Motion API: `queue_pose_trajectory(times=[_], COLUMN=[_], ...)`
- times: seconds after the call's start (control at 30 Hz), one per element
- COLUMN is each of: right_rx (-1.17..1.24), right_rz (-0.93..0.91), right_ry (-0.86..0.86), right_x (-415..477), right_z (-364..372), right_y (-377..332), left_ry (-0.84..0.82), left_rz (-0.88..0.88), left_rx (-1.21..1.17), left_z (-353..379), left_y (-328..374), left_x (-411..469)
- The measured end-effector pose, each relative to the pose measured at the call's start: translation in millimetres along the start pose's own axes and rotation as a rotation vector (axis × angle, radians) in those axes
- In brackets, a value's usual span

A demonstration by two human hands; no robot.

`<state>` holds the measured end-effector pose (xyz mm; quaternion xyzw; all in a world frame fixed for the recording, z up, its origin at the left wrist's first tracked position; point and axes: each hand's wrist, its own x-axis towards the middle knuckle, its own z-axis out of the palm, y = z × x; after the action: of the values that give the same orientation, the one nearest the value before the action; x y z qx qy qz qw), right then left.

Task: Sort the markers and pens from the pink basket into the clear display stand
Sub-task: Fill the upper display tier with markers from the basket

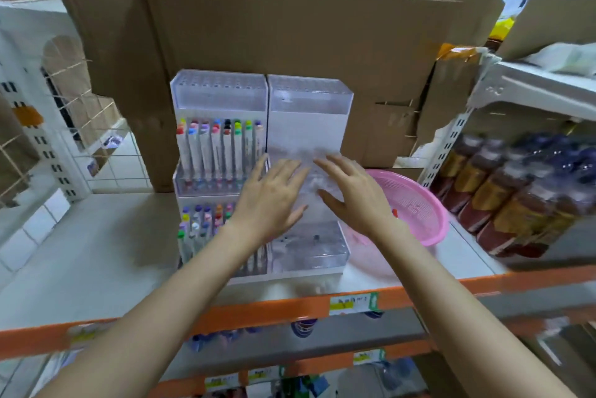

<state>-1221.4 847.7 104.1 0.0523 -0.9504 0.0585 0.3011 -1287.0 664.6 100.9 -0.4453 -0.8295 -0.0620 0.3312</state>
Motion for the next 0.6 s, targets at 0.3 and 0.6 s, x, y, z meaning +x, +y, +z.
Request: queue_pose_trajectory(times=[0.3, 0.6], right_rx=[-0.028, 0.016], right_rz=[0.123, 0.185], right_ry=[-0.088, -0.186], right_x=[-69, -89], right_z=[-12, -1], right_y=[98, 165], left_ry=[-0.036, -0.151], left_rz=[0.050, 0.012], left_rx=[-0.162, -0.199], left_z=[42, 96], left_y=[103, 161], left_x=[53, 83])
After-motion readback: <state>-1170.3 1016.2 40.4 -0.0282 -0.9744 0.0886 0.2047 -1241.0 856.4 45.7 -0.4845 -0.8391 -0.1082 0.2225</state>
